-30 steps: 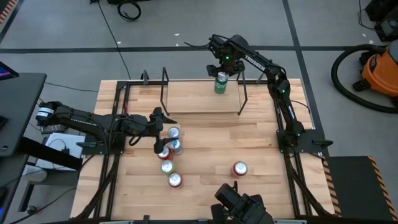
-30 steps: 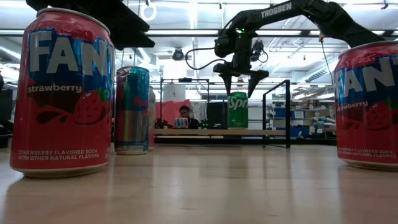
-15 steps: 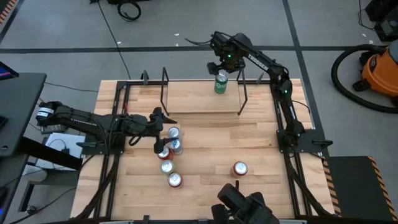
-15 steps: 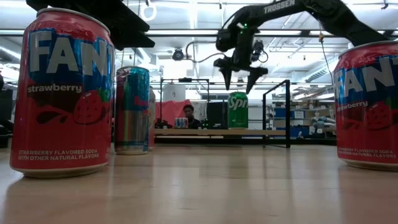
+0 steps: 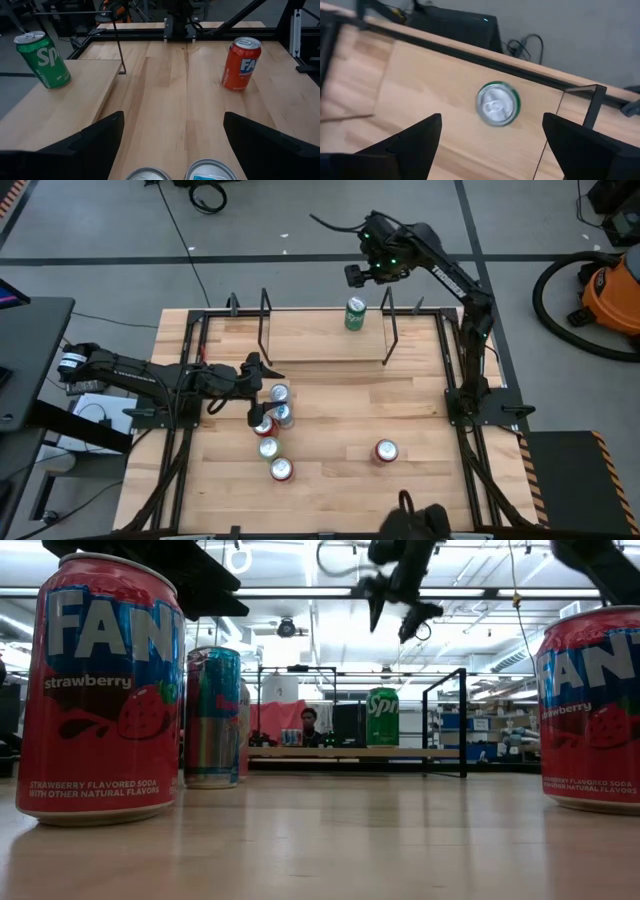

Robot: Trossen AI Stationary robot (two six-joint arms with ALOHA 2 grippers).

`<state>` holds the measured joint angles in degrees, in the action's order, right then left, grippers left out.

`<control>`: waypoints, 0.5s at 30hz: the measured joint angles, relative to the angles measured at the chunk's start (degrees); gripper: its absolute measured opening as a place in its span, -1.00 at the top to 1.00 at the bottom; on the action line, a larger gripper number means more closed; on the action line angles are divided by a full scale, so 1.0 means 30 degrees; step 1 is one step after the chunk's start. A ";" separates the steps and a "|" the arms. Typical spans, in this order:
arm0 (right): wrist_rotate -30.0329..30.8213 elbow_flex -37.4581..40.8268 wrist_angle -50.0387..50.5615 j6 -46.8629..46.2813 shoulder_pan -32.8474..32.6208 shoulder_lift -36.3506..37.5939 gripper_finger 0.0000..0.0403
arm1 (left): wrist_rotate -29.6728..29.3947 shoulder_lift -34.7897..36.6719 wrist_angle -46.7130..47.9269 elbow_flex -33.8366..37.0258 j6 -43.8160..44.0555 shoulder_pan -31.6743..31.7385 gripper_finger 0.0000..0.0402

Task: Place canned beverage on shelf
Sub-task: Put the right red soda can on the shelf

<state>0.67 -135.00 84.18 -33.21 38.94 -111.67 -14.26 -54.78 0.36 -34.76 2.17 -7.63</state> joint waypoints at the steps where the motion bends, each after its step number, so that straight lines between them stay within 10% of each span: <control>1: 0.0147 0.0000 0.0000 0.0172 -0.0233 0.0304 -0.78 | 0.0000 0.0000 0.0000 0.0000 0.0000 -0.0001 -0.76; 15: 0.2508 0.0000 0.0860 0.1235 -0.5920 0.2885 -0.78 | 0.0000 0.0000 -0.0835 -0.0012 -0.0131 0.0004 -0.76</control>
<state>8.20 -135.00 86.76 -29.50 21.18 -103.01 -14.26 -54.78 -2.15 -34.80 1.78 -7.62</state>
